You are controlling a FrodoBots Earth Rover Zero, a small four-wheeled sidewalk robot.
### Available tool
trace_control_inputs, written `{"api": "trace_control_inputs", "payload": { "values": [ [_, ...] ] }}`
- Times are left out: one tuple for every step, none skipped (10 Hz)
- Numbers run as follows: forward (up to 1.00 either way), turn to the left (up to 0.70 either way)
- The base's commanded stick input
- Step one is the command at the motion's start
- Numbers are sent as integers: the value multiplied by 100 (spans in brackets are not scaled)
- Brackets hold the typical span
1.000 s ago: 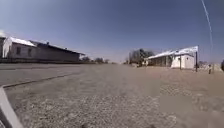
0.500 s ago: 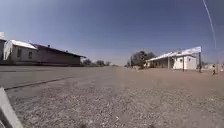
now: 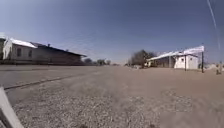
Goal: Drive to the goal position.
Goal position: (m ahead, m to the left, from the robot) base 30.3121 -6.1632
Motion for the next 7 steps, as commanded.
{"api": "trace_control_inputs", "payload": {
  "values": [
    [70,0],
    [70,0],
    [70,0],
    [70,0],
    [70,0],
    [70,0],
    [70,0]
  ]
}}
